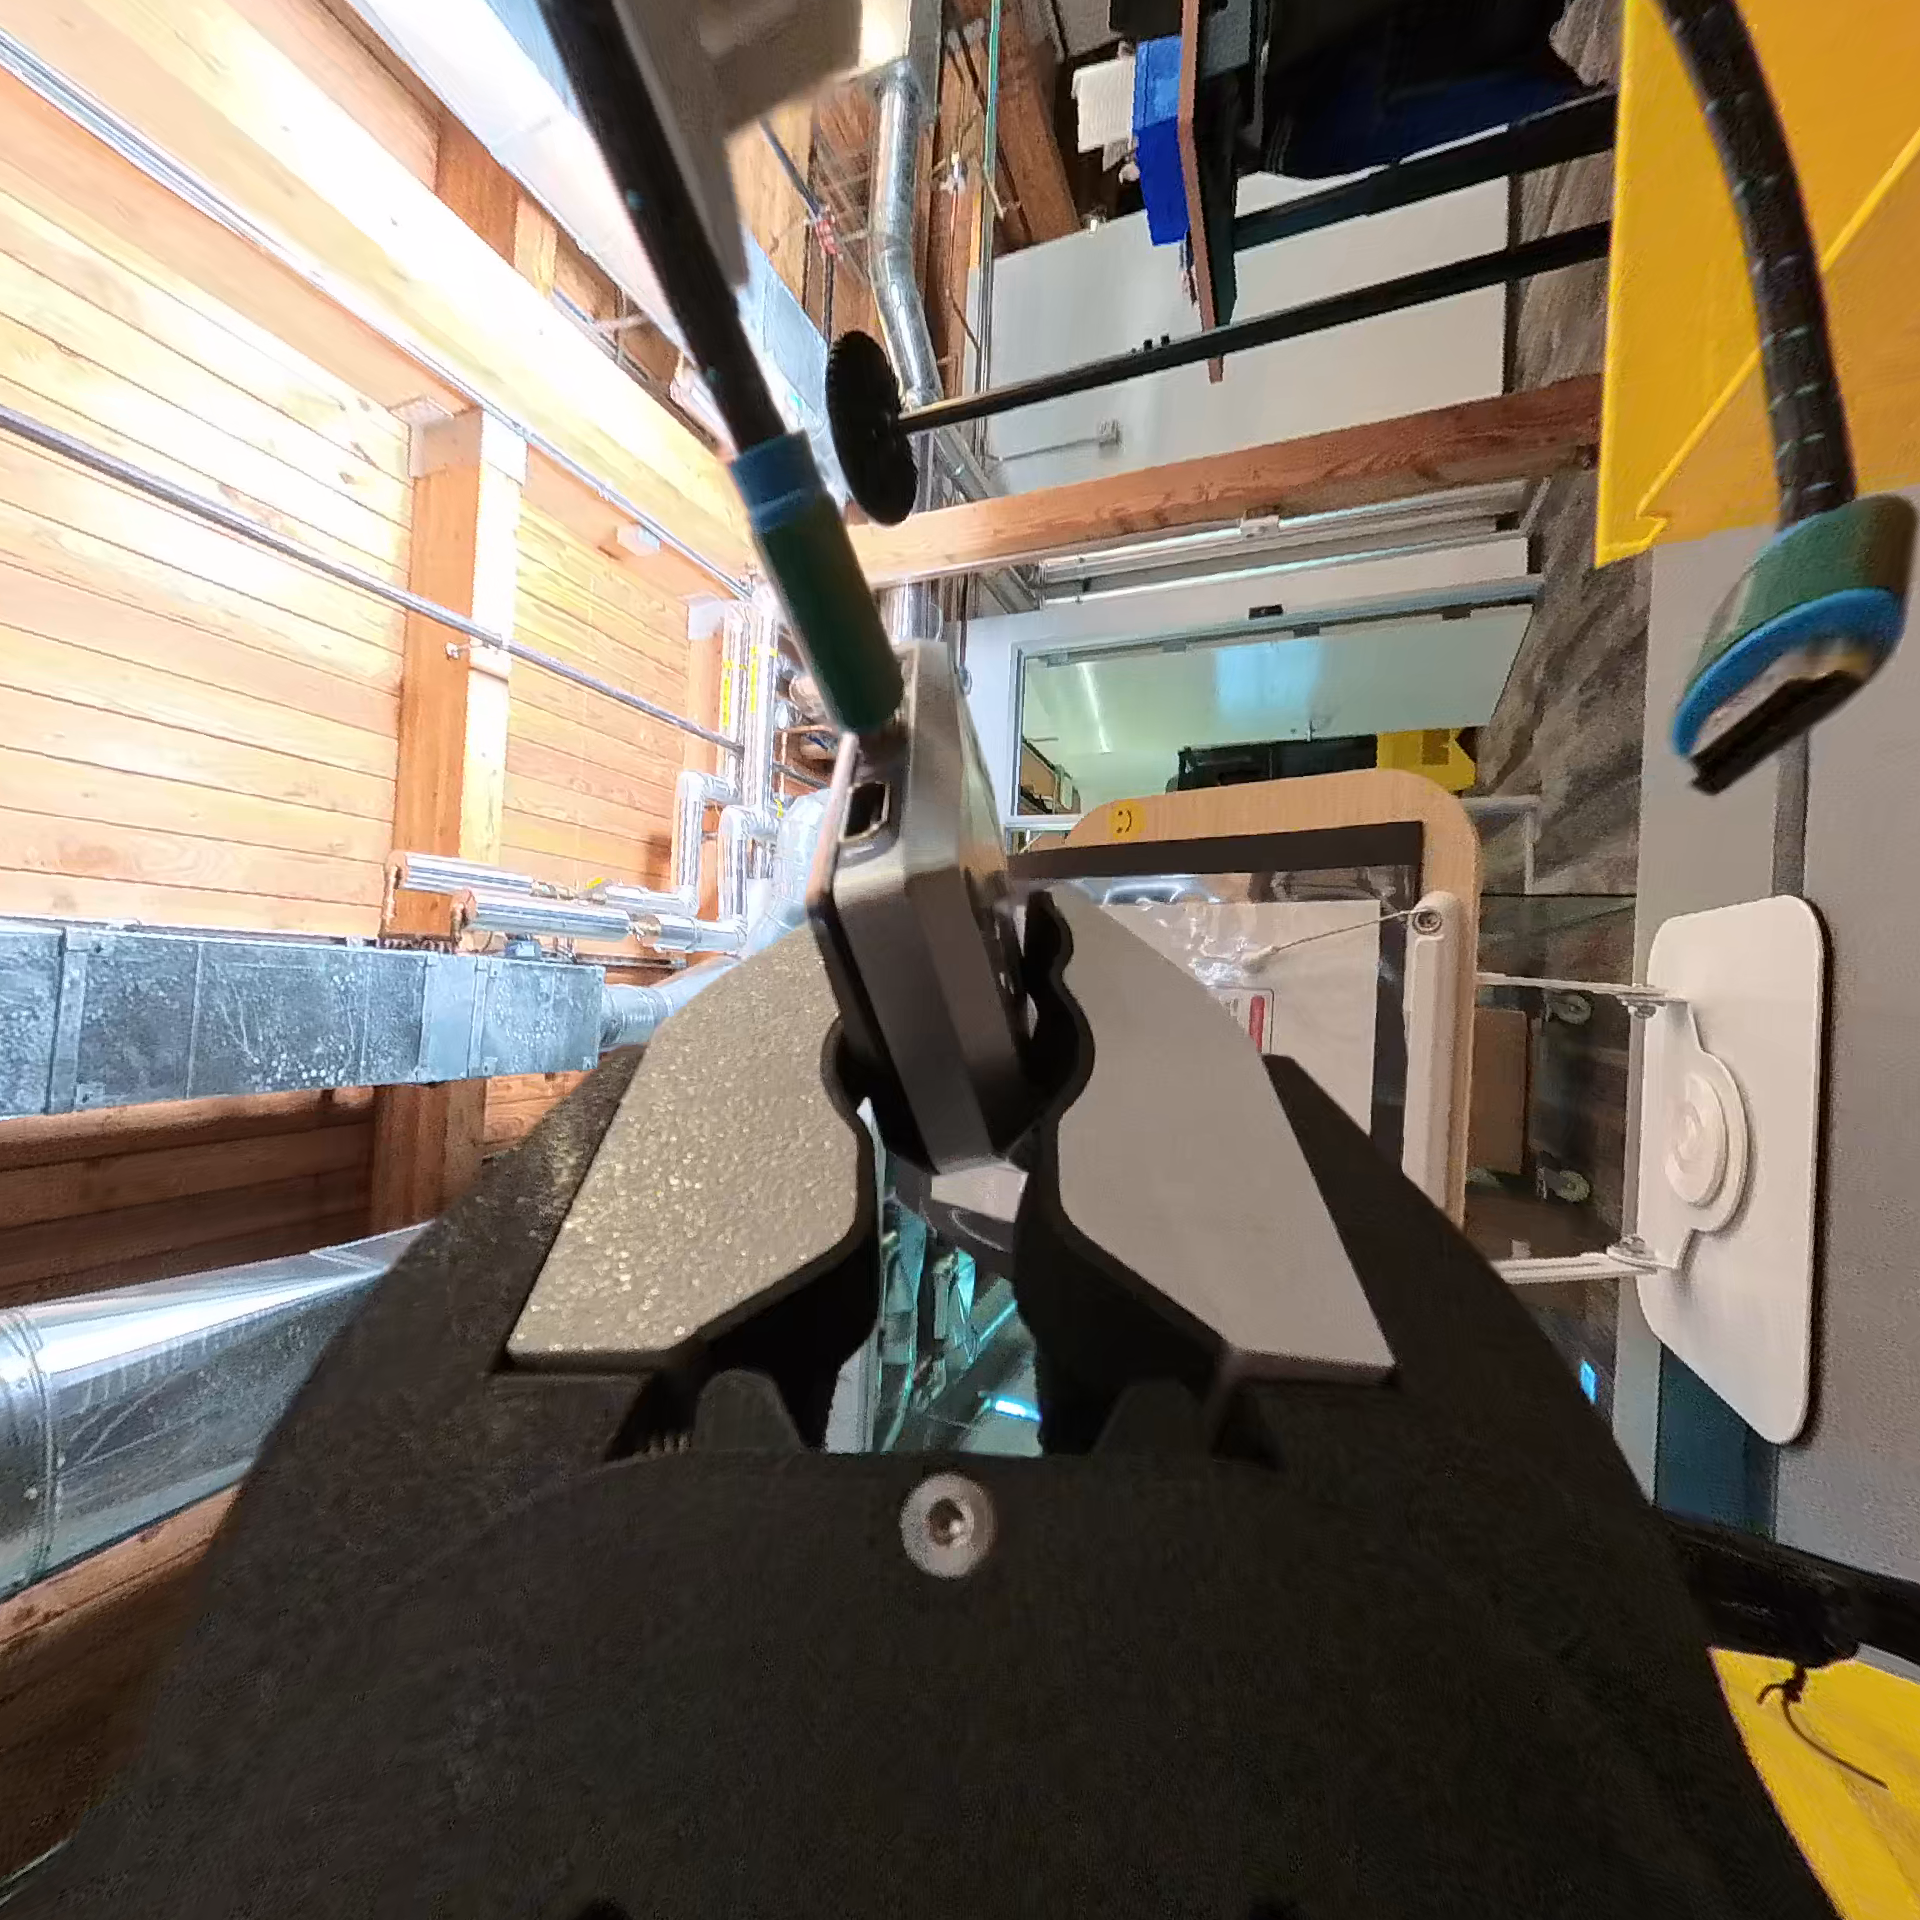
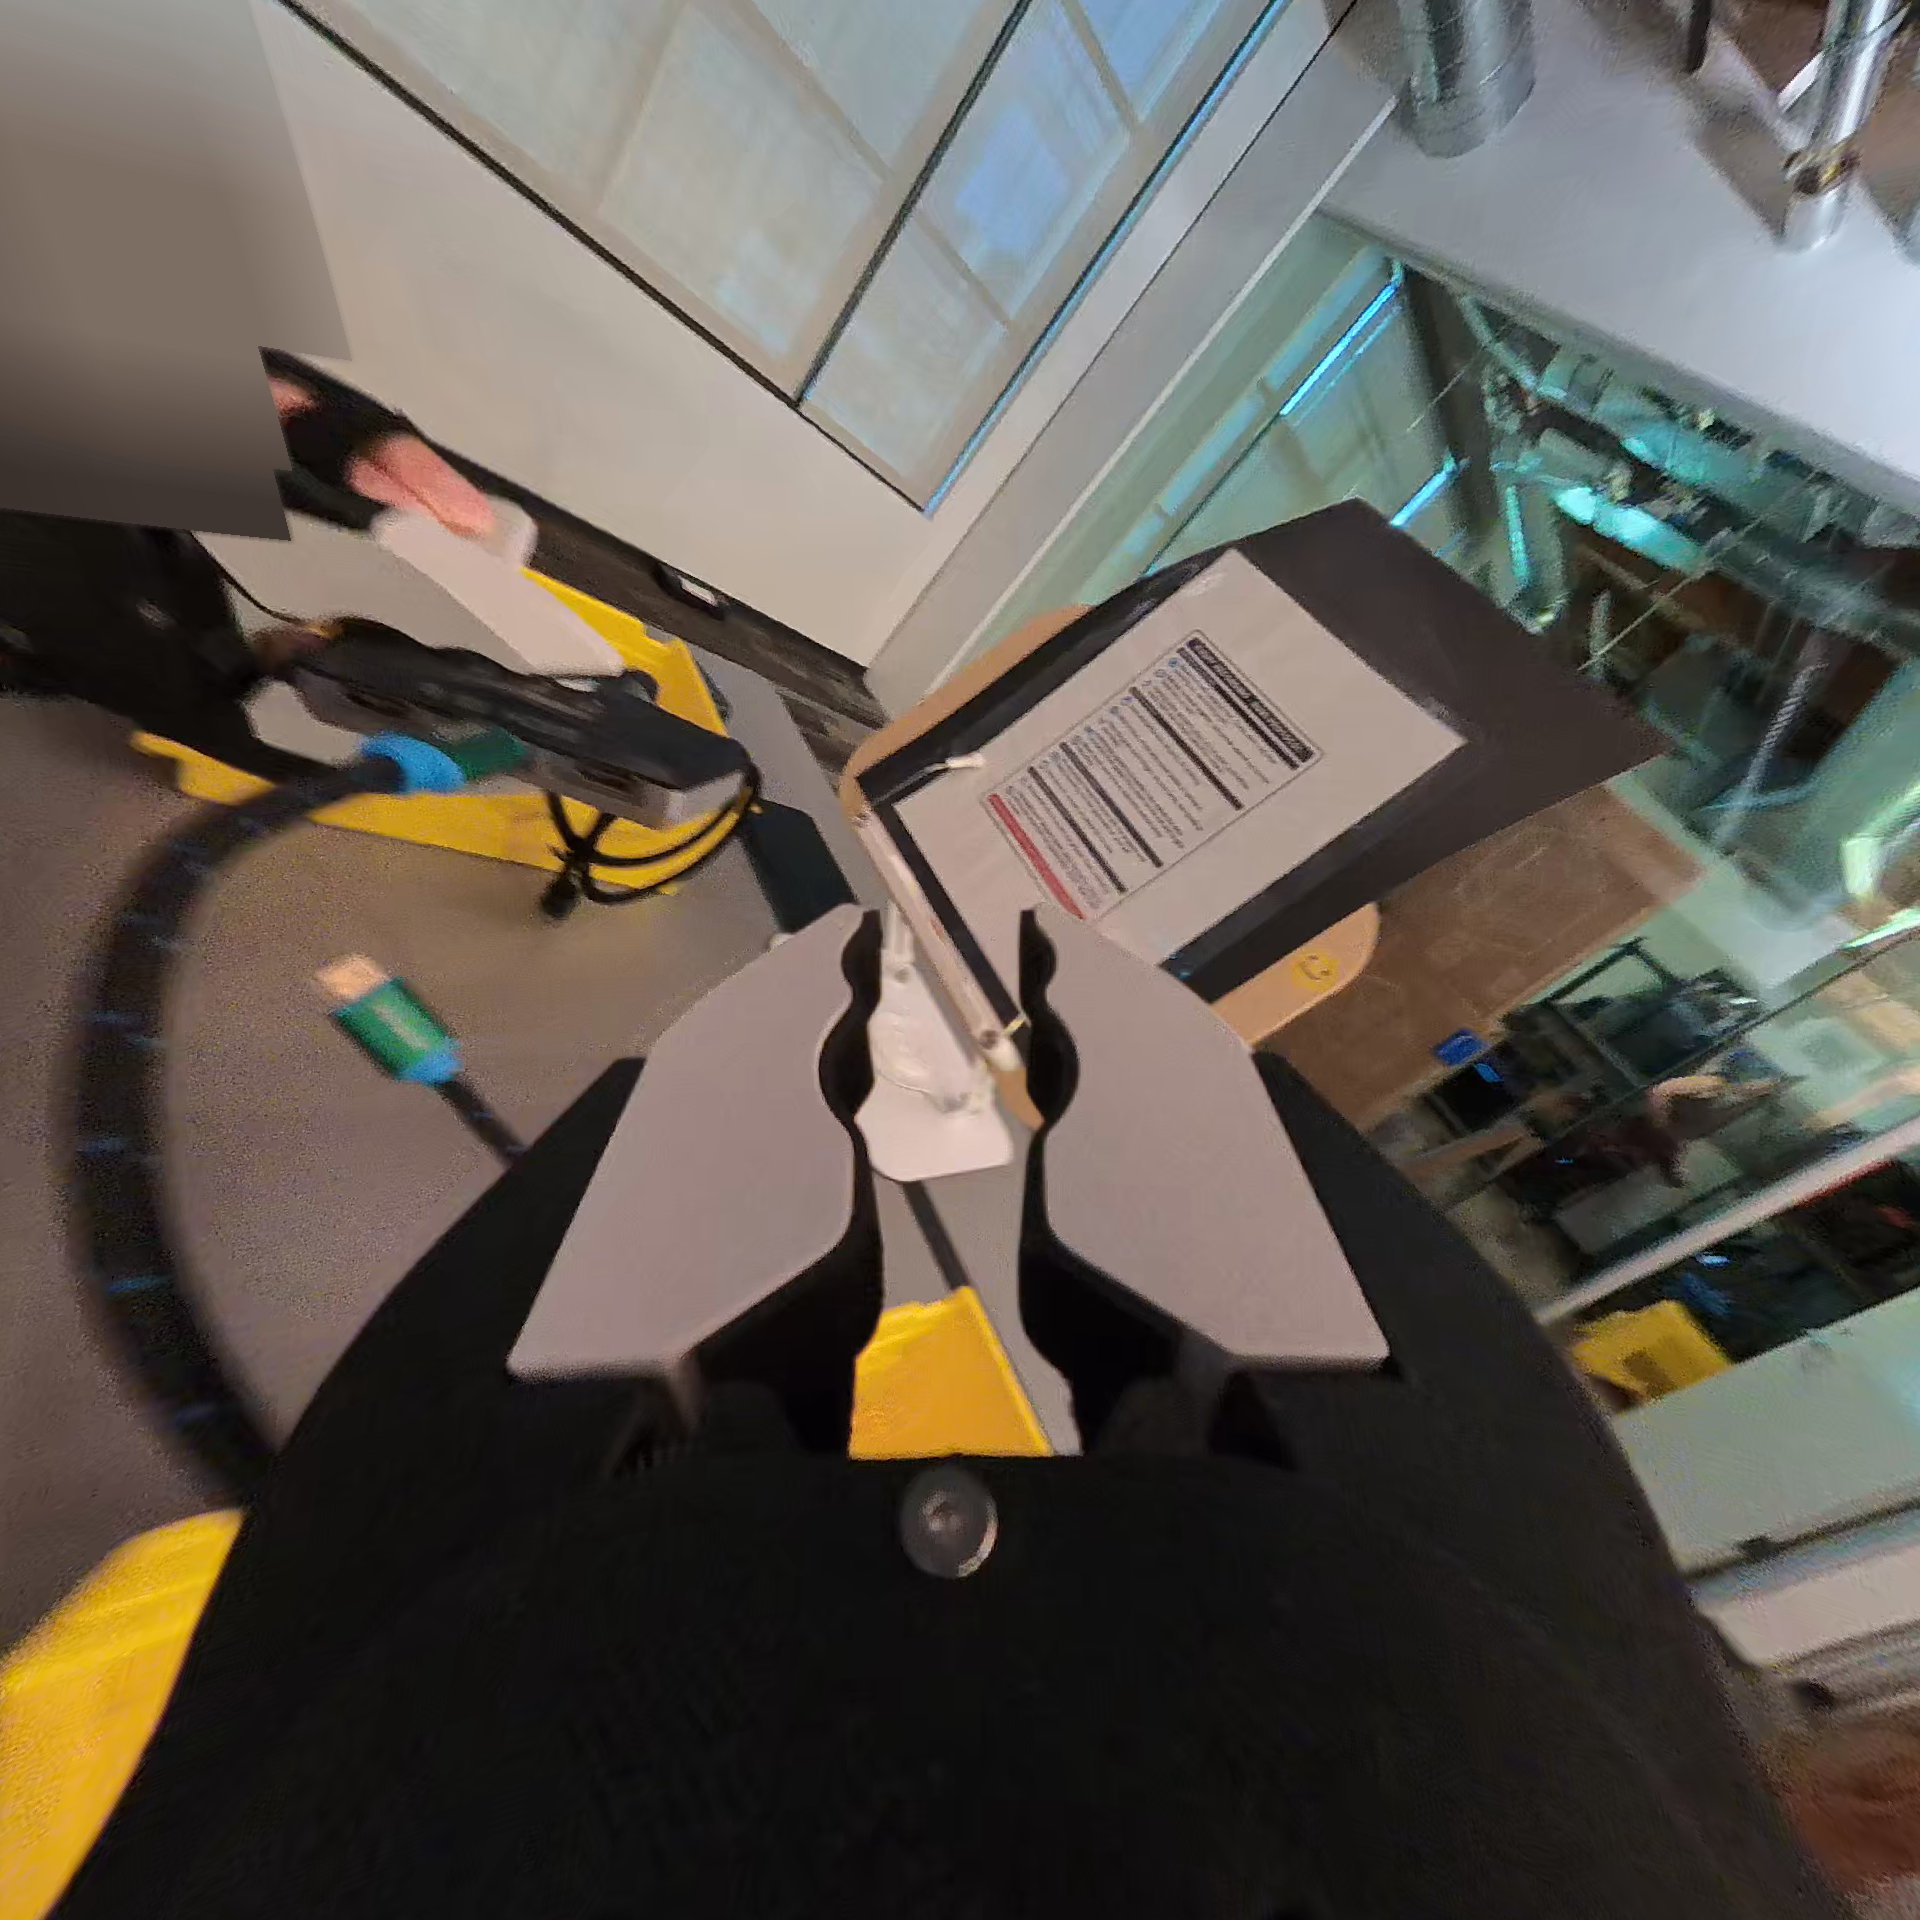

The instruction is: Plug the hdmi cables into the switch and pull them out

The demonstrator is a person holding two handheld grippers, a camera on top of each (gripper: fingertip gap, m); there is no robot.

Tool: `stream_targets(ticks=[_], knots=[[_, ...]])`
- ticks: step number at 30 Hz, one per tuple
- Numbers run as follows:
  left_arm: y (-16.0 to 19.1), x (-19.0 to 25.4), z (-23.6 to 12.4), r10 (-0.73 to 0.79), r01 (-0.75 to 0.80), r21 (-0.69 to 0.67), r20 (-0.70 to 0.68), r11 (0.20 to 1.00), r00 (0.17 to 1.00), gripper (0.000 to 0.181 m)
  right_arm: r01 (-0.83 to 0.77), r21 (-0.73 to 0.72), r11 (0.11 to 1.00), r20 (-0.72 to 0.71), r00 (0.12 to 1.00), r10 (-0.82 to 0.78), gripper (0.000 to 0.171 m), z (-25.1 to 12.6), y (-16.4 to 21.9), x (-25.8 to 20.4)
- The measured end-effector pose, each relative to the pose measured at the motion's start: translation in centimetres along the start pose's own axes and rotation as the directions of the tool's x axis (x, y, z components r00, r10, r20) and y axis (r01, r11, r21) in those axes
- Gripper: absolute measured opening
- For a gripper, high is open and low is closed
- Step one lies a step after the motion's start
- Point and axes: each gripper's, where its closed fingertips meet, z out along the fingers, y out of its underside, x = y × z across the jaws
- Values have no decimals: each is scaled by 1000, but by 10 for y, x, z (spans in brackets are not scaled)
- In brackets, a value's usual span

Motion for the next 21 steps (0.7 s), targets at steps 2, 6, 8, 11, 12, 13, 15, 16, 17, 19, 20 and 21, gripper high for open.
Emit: stream_targets(ticks=[2,6,8,11,12,13,15,16,17,19,20,21], knots=[[-2,2,0,-7,7,16,-10,1000,1000,26,137,-15,990,11,990,-137,35,12,11,-10],[-9,7,-3,-39,42,65,-45,997,998,26,463,-95,881,15,886,-464,39,39,22,-35],[-13,7,-5,-69,76,100,-66,992,995,26,558,-103,824,47,830,-556,39,51,21,-51],[-17,6,-10,-132,147,150,-106,978,986,26,617,-45,785,69,786,-614,38,63,13,-73],[-18,7,-12,-143,165,173,-131,971,981,25,625,-24,780,75,779,-622,38,65,10,-79],[-19,6,-15,-152,177,188,-140,966,978,25,634,-10,773,69,772,-632,38,66,6,-83],[-19,5,-18,-175,208,215,-162,954,971,25,639,23,768,90,764,-639,38,68,1,-93],[-19,5,-20,-186,223,223,-178,949,966,25,642,37,766,104,760,-642,37,69,-1,-98],[-20,5,-21,-193,234,231,-189,944,963,25,646,54,761,116,753,-647,37,69,-3,-104],[-22,6,-23,-218,273,246,-229,930,949,24,662,59,747,157,733,-662,32,70,-3,-114],[-21,7,-25,-236,300,247,-258,921,937,24,672,51,739,178,722,-669,30,70,-1,-117],[-20,8,-26,-257,331,246,-287,911,923,24,675,52,736,186,717,-672,28,71,-1,-119]])
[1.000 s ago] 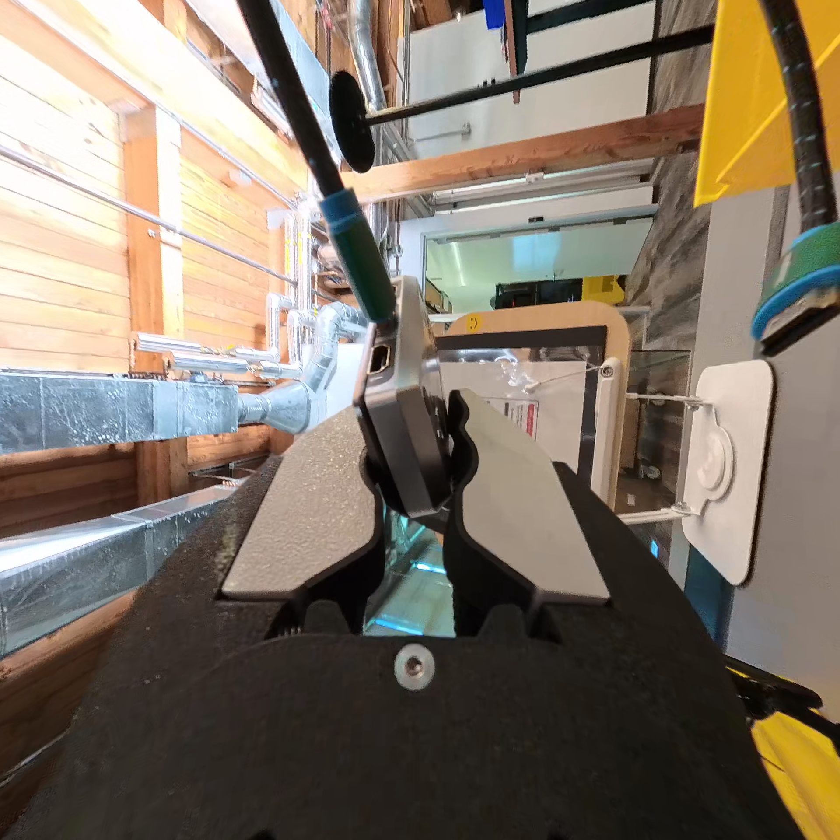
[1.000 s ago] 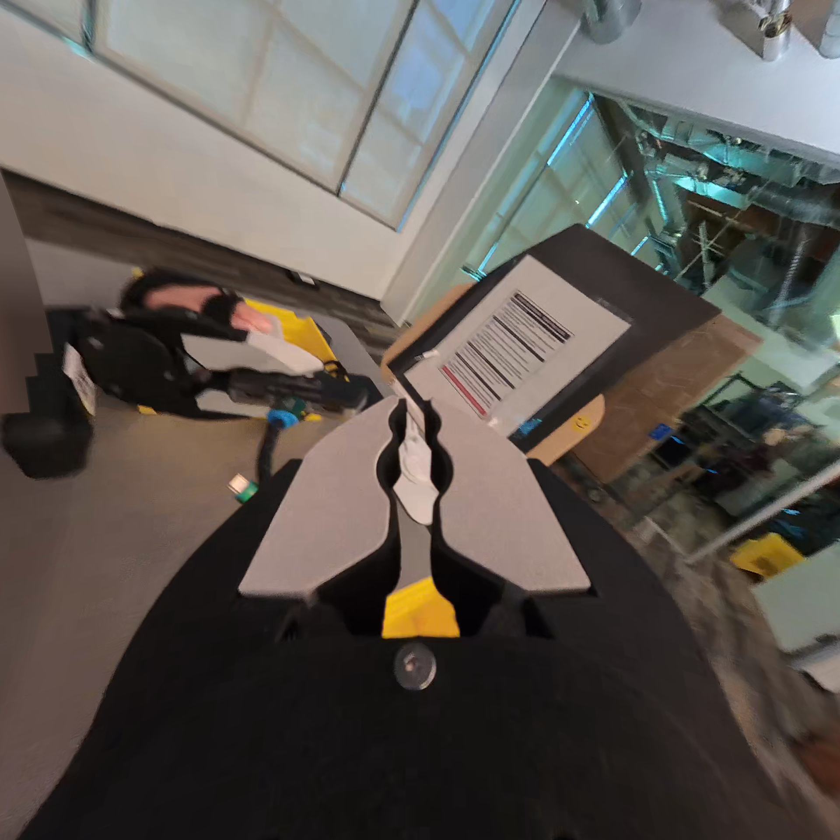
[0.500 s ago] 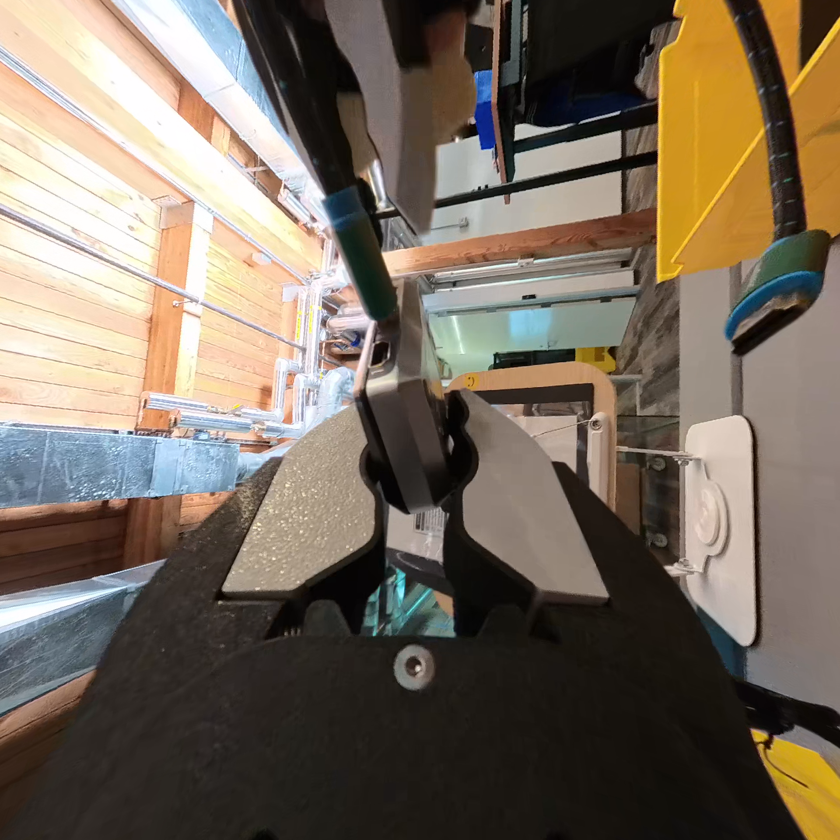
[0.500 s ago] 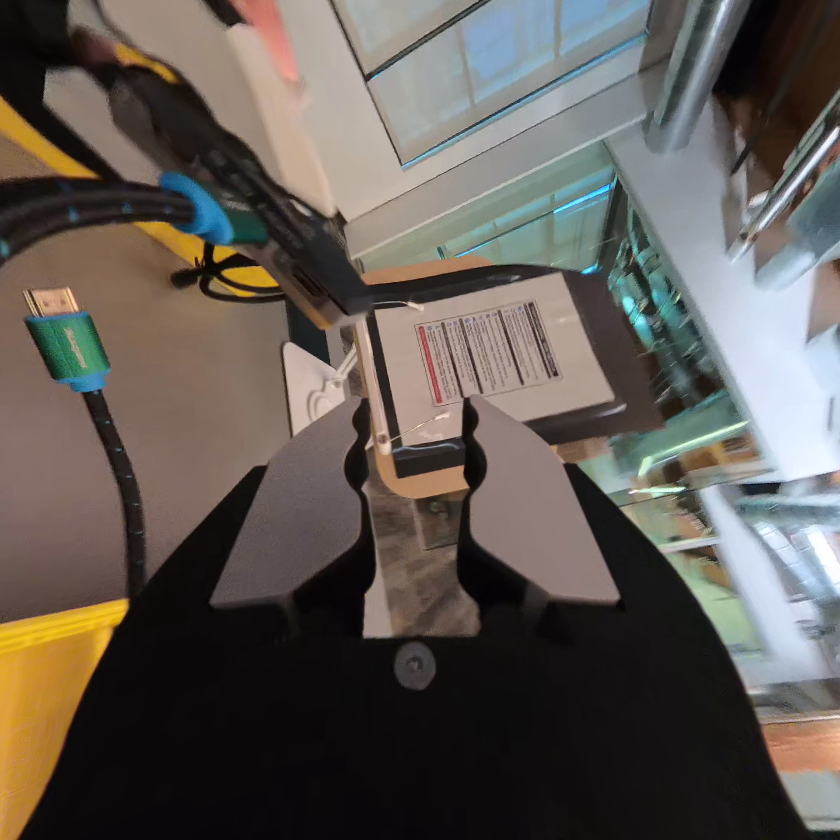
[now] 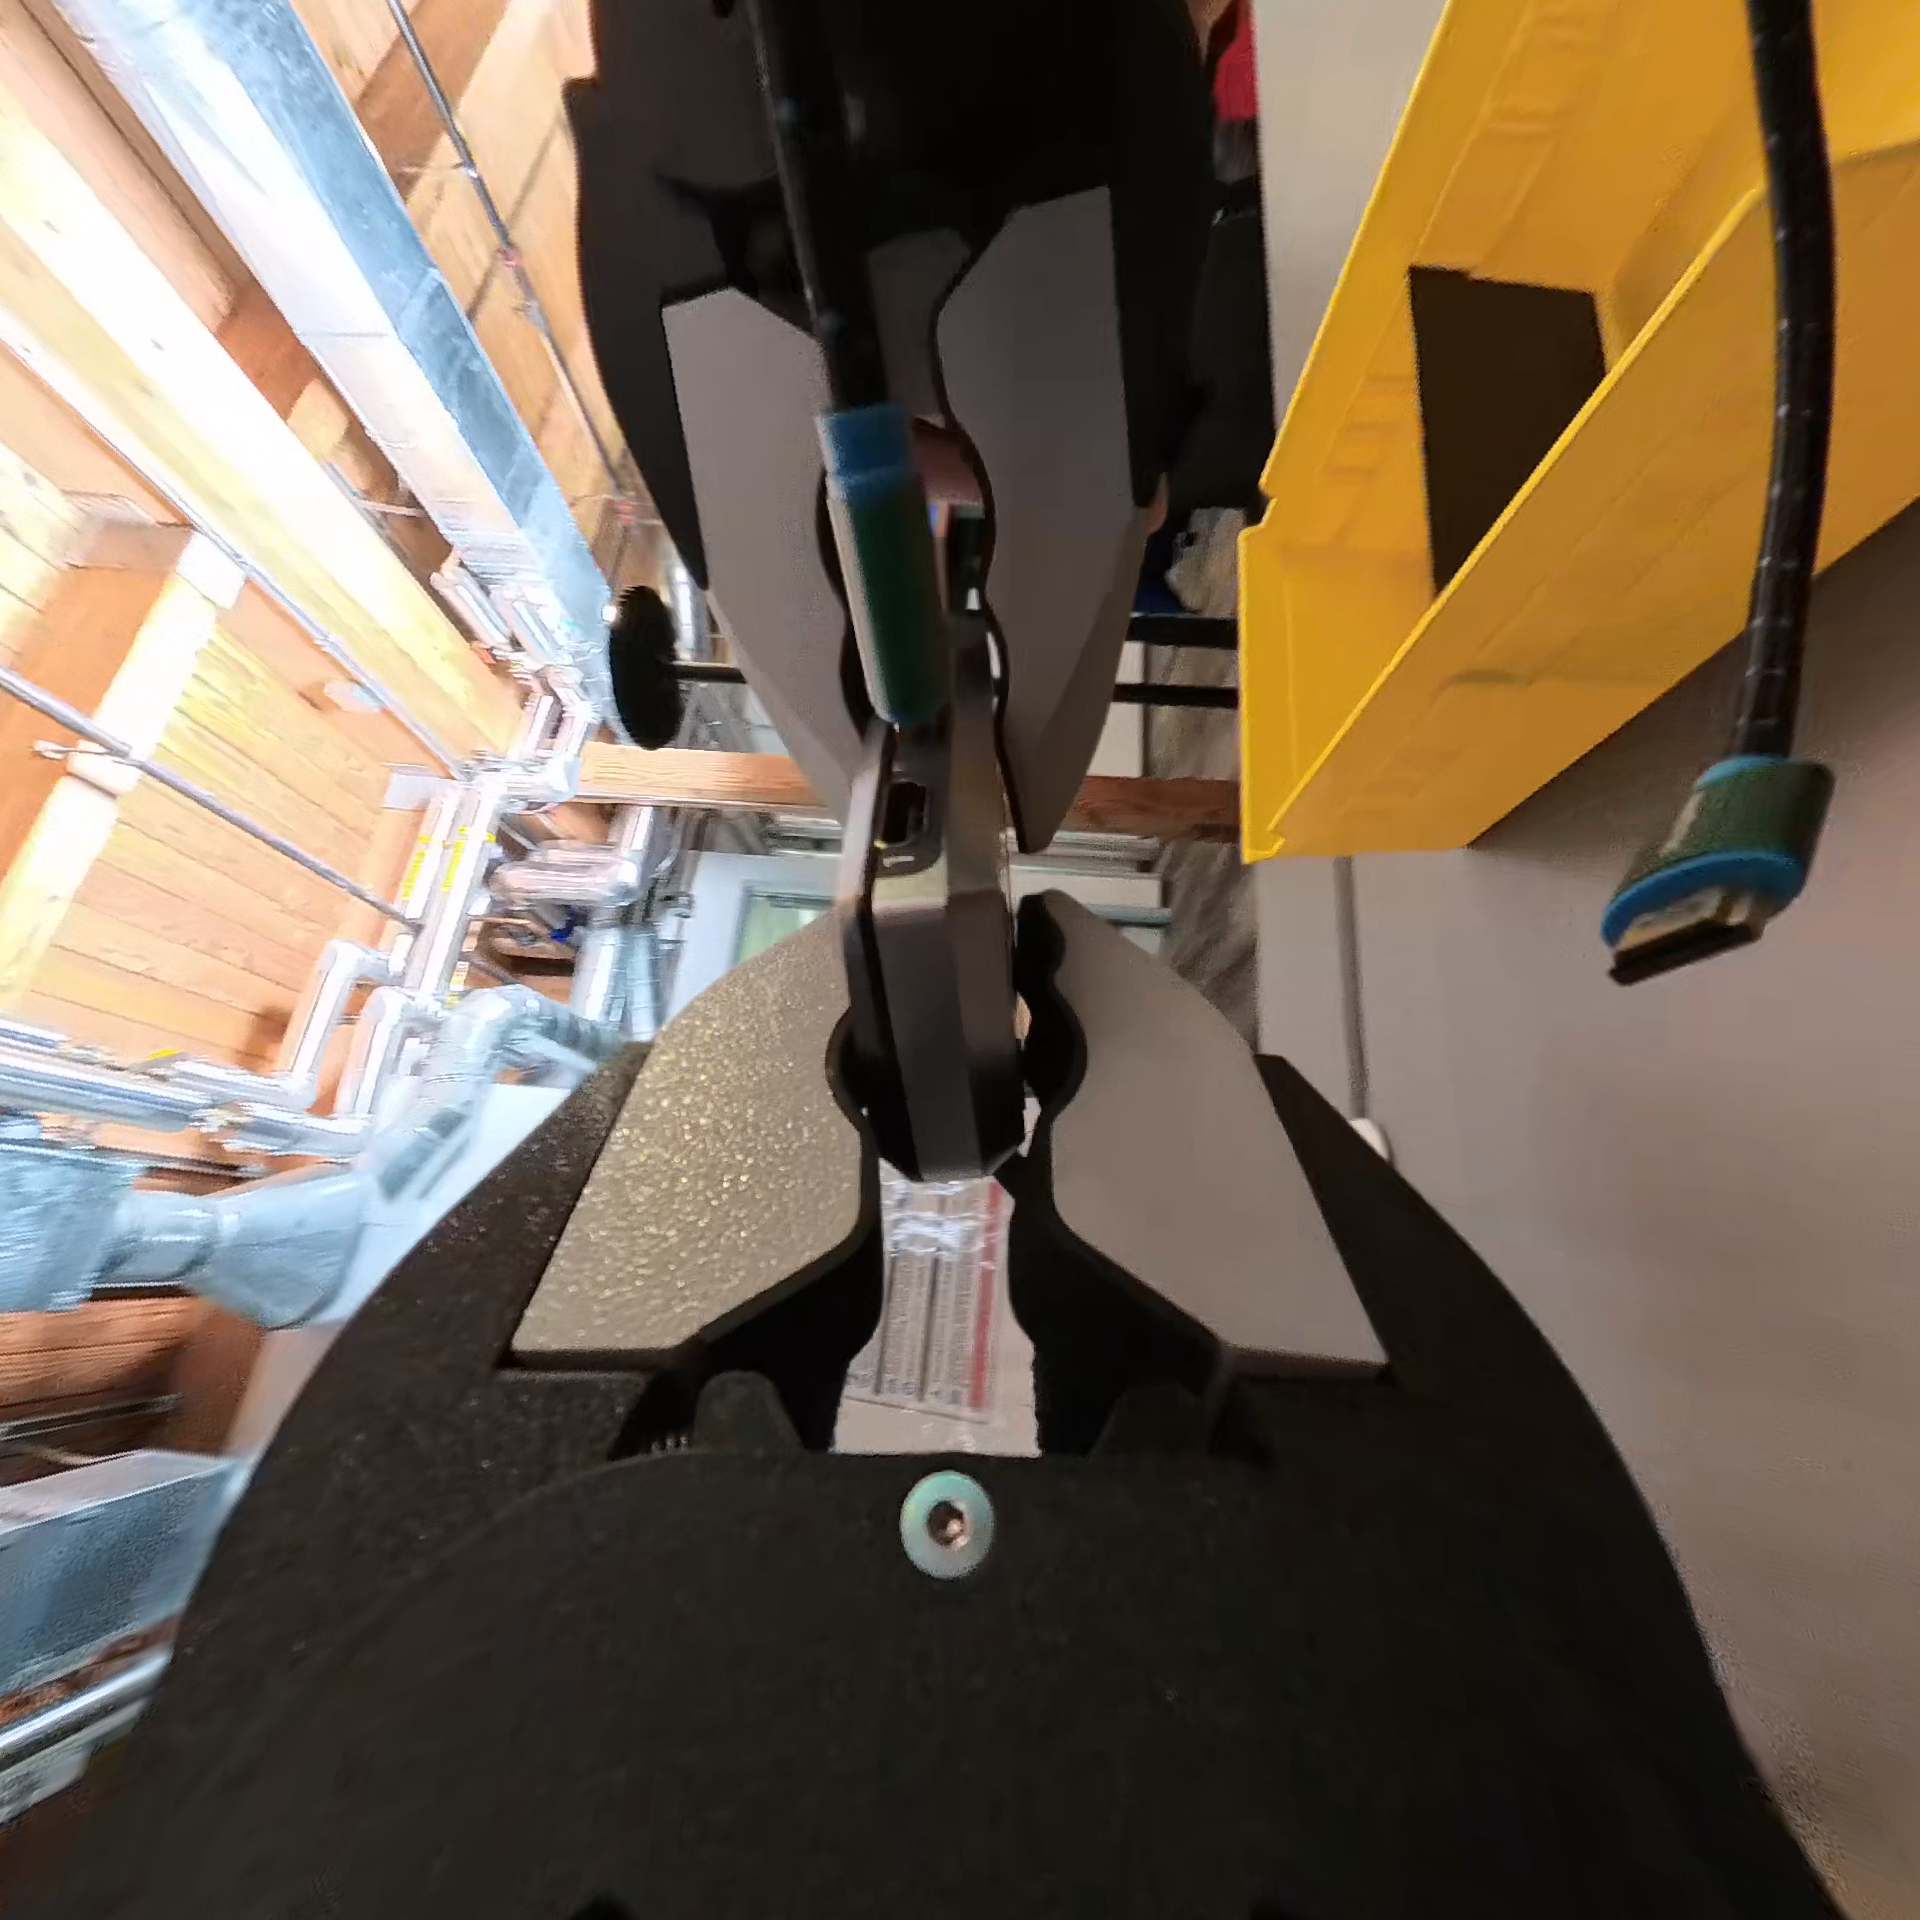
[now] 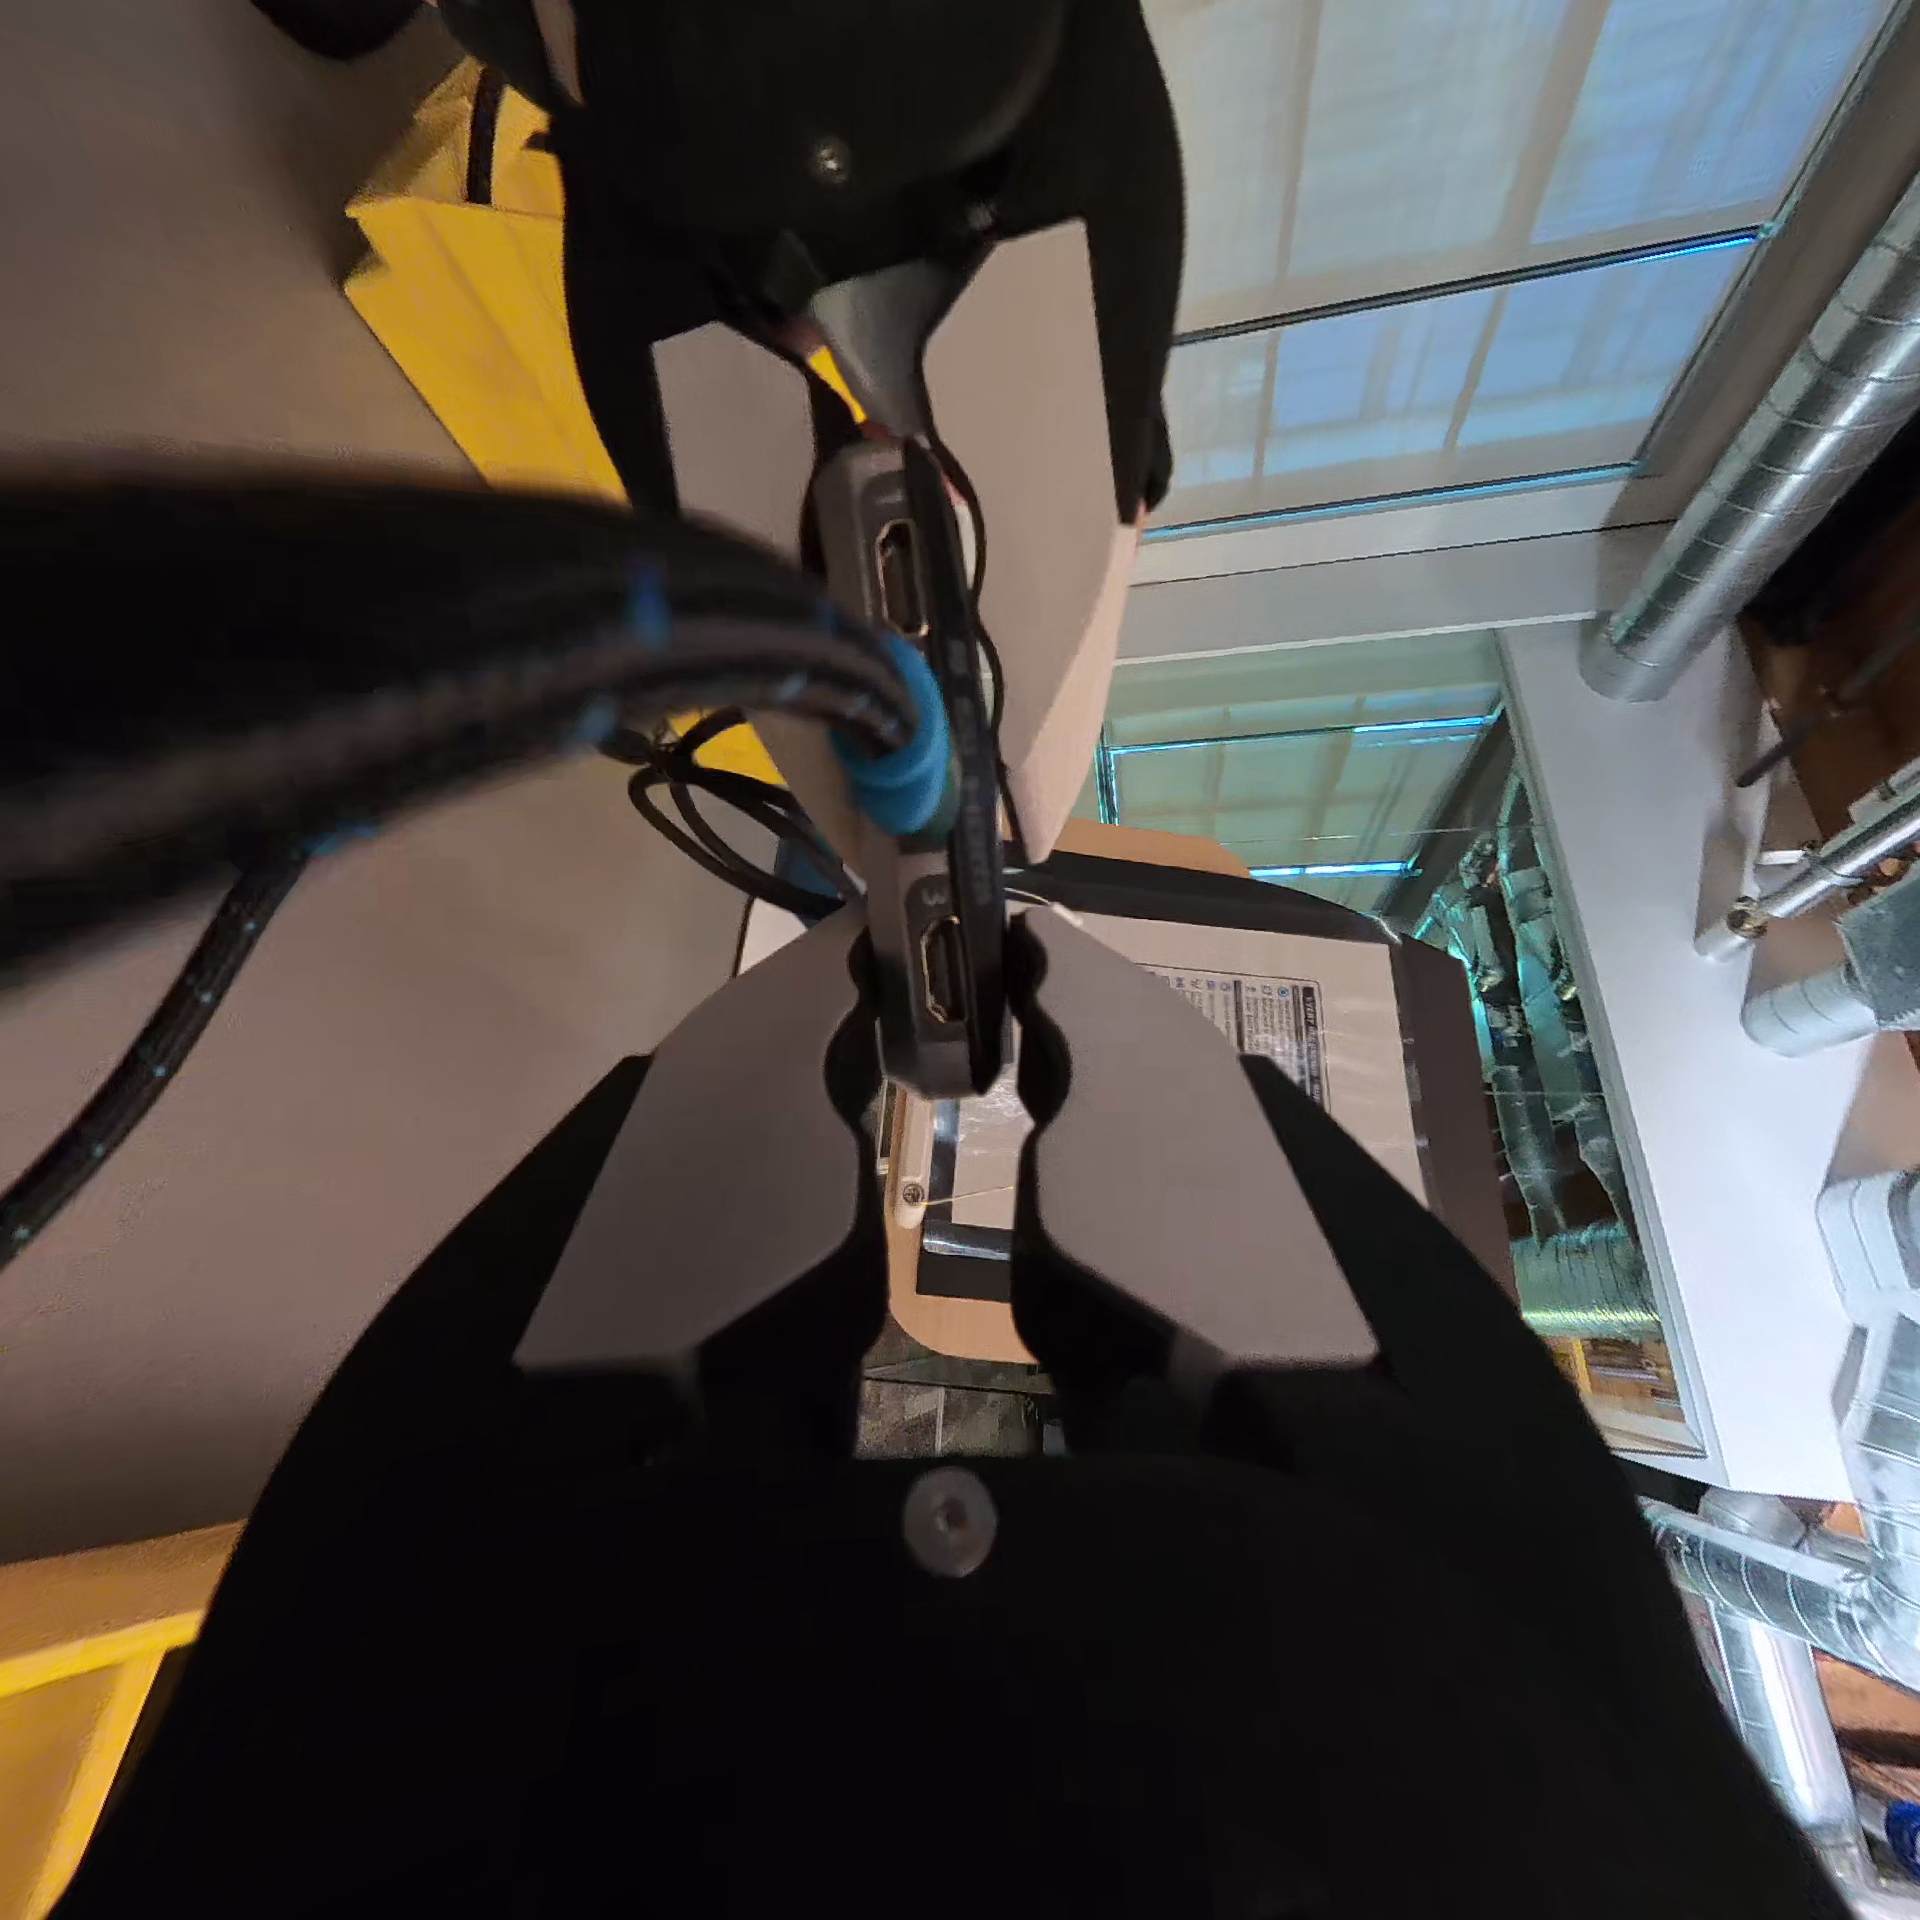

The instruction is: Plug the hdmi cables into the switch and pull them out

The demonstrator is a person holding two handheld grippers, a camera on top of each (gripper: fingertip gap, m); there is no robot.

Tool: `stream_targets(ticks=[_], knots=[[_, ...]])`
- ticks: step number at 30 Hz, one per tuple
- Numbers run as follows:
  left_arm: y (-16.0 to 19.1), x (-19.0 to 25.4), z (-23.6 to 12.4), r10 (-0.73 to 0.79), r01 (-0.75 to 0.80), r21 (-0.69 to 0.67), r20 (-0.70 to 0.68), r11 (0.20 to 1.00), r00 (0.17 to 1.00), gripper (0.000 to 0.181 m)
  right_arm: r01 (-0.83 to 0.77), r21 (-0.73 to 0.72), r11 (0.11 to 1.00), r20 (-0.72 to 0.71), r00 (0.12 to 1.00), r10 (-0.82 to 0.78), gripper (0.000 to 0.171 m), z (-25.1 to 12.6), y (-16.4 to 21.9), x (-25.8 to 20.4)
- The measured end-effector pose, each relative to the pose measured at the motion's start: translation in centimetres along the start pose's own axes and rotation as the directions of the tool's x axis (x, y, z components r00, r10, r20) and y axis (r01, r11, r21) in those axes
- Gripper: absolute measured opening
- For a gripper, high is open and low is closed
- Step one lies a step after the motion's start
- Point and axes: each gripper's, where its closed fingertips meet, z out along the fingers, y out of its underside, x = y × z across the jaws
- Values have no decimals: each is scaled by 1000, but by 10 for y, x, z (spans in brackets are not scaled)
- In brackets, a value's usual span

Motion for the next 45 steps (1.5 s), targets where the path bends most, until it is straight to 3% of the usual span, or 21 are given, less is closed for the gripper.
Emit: stream_targets(ticks=[5,8,9,12,17,22,25,29,36,41,45], knots=[[12,4,-3,-158,158,-11,-78,987,984,27,-157,-26,987,53,986,159,21,10,3,-4],[23,-5,-8,-214,211,-60,-59,976,975,38,-387,20,922,99,918,383,21,15,7,-1],[27,-9,-10,-251,246,-78,-56,966,966,42,-471,34,882,122,877,464,21,16,11,0],[42,-27,-23,-338,336,-109,1,935,941,27,-670,23,742,146,737,660,21,17,34,4],[69,-60,-54,-513,523,-121,102,844,852,9,-909,-55,412,102,406,908,20,23,82,6],[78,-73,-67,-523,541,-133,153,830,839,0,-993,20,114,41,115,993,20,17,110,22],[84,-67,-66,-558,573,-189,129,797,820,0,-991,128,24,-15,22,1000,20,-1,121,43],[91,-57,-64,-543,551,-257,108,794,833,0,-949,315,-3,-84,-31,996,19,-46,132,81],[99,-48,-62,-568,563,-307,84,767,819,0,-855,502,130,-196,34,980,20,-117,125,124],[108,-43,-65,-584,574,-342,84,744,807,0,-874,462,150,-182,72,981,20,-100,114,140],[111,-47,-66,-591,587,-341,105,734,800,0,-889,404,215,-220,133,966,20,-90,115,183]])
